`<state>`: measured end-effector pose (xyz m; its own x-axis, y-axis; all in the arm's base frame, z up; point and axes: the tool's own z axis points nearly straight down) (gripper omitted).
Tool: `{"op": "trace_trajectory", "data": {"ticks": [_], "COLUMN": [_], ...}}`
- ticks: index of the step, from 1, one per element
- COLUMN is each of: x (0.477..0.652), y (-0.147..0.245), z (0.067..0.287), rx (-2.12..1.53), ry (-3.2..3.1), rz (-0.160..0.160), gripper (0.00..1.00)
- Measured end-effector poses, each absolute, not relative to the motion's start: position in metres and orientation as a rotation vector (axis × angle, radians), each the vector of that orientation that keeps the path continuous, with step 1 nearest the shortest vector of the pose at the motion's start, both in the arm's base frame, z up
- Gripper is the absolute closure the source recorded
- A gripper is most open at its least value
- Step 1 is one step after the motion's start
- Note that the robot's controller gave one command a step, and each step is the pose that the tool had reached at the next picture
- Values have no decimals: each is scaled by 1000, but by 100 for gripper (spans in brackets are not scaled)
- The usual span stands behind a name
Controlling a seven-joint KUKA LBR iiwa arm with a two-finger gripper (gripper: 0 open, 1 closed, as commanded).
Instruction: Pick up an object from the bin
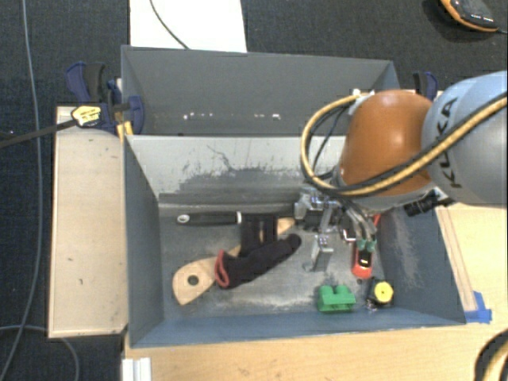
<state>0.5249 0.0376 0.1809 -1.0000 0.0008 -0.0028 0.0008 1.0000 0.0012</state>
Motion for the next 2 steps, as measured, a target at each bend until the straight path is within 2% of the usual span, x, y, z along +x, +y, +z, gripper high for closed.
{"op": "trace_trajectory", "data": {"ticks": [2], "x": [525], "y": [36], "z": [182], "rx": [-36], "ry": [3137], "rz": [2], "gripper": [0]}}
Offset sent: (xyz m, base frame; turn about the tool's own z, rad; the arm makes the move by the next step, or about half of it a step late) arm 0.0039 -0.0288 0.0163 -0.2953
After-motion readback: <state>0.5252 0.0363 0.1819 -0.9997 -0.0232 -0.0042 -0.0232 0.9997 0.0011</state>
